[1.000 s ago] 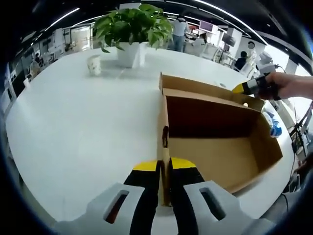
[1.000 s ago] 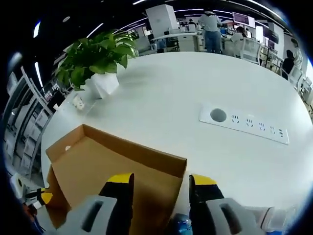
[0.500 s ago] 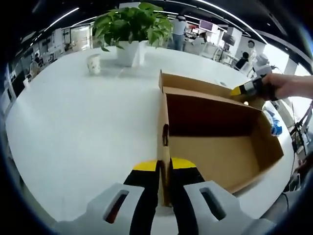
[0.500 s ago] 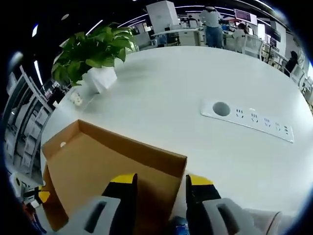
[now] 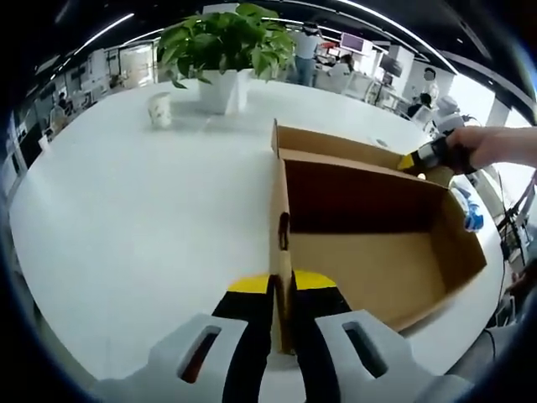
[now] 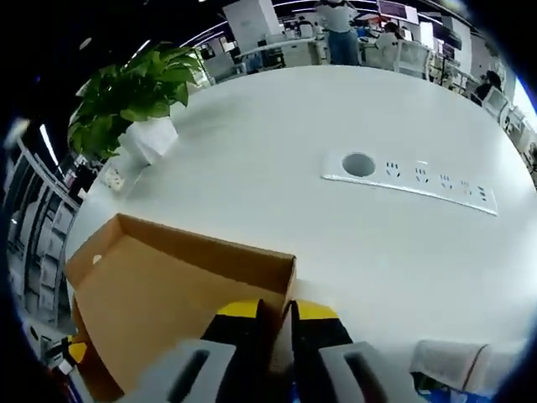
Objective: Operate the shoe box by opening the lid, removing the specified soft item, and placing it in the target area until the item is outside and the box remains undamaged.
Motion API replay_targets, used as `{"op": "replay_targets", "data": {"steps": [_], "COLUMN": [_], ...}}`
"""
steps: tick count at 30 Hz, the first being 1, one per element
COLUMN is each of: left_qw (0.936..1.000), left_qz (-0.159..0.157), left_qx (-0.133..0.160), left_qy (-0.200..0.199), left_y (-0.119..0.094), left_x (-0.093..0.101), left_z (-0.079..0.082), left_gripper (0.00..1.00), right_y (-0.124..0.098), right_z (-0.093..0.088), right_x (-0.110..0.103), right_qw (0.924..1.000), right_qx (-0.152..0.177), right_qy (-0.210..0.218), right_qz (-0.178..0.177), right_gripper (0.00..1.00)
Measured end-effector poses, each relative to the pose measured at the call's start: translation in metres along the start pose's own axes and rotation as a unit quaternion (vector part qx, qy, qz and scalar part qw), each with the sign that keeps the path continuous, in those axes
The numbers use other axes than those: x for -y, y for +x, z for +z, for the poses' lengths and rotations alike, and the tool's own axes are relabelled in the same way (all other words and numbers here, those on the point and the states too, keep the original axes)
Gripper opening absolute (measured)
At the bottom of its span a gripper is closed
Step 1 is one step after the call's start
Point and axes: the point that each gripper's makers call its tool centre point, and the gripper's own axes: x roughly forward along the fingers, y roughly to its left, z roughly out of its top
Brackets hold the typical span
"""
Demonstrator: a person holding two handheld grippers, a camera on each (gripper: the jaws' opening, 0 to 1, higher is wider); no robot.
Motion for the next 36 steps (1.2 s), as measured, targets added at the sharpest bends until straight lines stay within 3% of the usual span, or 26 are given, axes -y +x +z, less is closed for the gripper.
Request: {"op": "replay_targets", "data": {"steps": [13,36], "left_qw": [0.9999,0.9998], "left_qz": [0.002,0.016], "left_qx": [-0.004,-0.005], "left_qy": [0.011,0.015], "left_y": [0.000,0.001], "left_x": [0.001,0.002], "left_z": [0.000,-0.001], "left_gripper": [0.06,0.06], "right_y": [-0.015,-0.061], "right_z": [0.008,0.039], "right_x": [0.002,-0.002], "right_qw": [0.9998,0.9963], "right_qx": [0.013,0.077], "right_qy": [-0.012,-0.038], "right_qz": [-0.005,-0.005], "right_gripper": [0.06,0.03]}}
